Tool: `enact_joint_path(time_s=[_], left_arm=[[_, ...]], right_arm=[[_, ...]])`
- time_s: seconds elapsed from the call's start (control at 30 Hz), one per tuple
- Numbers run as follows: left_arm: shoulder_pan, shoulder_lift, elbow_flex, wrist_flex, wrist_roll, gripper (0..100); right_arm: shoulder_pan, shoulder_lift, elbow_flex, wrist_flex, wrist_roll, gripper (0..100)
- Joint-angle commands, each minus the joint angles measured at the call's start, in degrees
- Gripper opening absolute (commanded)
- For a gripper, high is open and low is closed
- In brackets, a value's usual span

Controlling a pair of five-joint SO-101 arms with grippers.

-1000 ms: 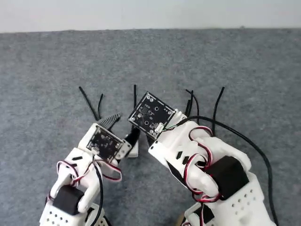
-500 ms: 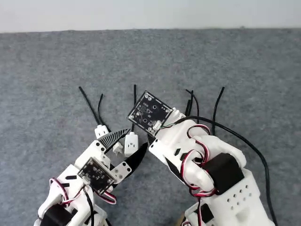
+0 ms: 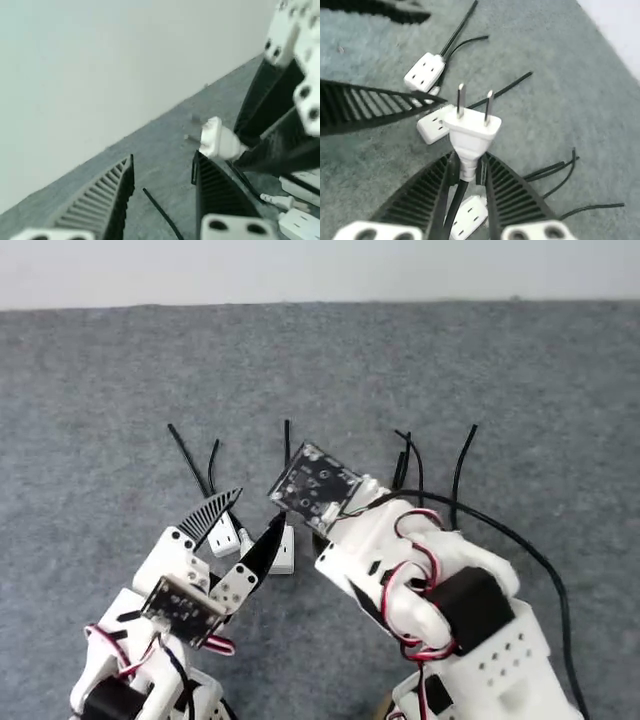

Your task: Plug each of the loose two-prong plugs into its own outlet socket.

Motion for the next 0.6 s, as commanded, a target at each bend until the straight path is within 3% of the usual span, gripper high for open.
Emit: enact_joint_path(time_s=[0.0, 0.23, 0.57], left_arm=[[2.3, -1.1, -4.5, 2.5, 1.7, 18], [1.9, -1.1, -4.8, 2.4, 1.6, 18], [1.3, -1.1, 1.0, -2.7, 0.8, 18]], right_arm=[[-0.6, -0.8, 0.9, -2.7, 1.0, 0.9], [-0.7, -0.9, 1.2, -2.4, 1.0, 0.9], [-6.5, -1.4, 1.1, -0.7, 0.9, 0.9]])
